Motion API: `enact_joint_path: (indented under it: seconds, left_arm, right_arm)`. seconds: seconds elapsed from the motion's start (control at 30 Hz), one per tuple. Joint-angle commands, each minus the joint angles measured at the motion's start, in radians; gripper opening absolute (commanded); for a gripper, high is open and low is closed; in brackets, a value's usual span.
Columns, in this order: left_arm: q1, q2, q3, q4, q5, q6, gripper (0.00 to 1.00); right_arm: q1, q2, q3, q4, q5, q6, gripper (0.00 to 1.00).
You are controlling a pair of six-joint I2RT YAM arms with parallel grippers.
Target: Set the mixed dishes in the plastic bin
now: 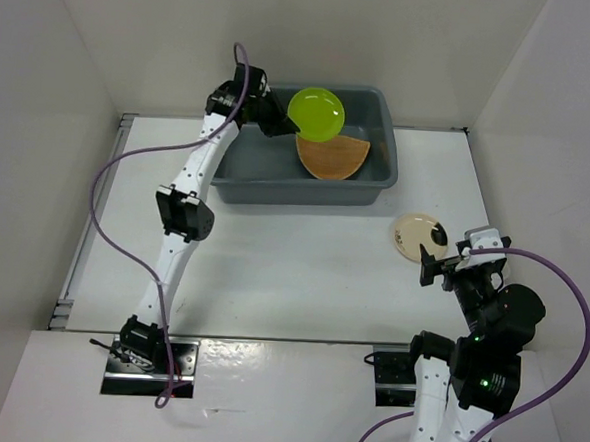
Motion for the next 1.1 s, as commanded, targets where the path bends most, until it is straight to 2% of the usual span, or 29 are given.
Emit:
enact_joint_path:
  seconds: [0.0,0.07,0.3,0.63,0.7,0.73,0.8,0.97,1.0,1.07]
  left_arm:
    - [-0.003,0.088,0.177,-0.142,0.011,-0.016,0.0]
    - [-0.014,0.114,0.142,-0.115,0.035,-0.016,0.0]
    - [-0.045,0.22,0.186,-0.101,0.058,-0.025,0.0]
    - [-0.045,0.353,0.186,0.054,0.172,-0.13,0.0]
    - [-0.045,0.354,0.186,0.064,0.183,-0.13,0.04]
    - [-0.045,0.363,0.186,0.064,0.183,-0.13,0.1]
    - [-0.045,0.363,0.186,0.064,0.172,-0.13,0.15]
    - [-0.045,0.338,0.186,0.083,0.15,-0.108,0.43]
    - [-0.045,0.328,0.186,0.094,0.15,-0.098,0.61]
    - [-0.045,0.286,0.186,0.106,0.132,-0.097,0.8]
  right_arm:
    - [-0.007,-0.008,-0.003,0.05,0.006,0.005,0.98]
    - [-0.007,-0.008,-0.003,0.05,0.006,0.005,0.98]
    - [-0.007,0.001,-0.003,0.05,0.006,0.005,0.98]
    - [-0.007,0.001,-0.012,0.059,0.006,0.005,0.98]
    - [-0.007,0.001,-0.012,0.059,0.015,0.005,0.98]
    - [-0.007,0.001,-0.012,0.059,0.016,0.005,0.98]
    - [-0.007,0.012,-0.012,0.059,0.016,0.015,0.98]
    - [-0.007,0.021,-0.012,0.059,0.016,0.015,0.98]
    - [-0.007,0.021,-0.012,0.059,0.016,0.015,0.98]
    - [-0.007,0.021,-0.012,0.059,0.016,0.015,0.98]
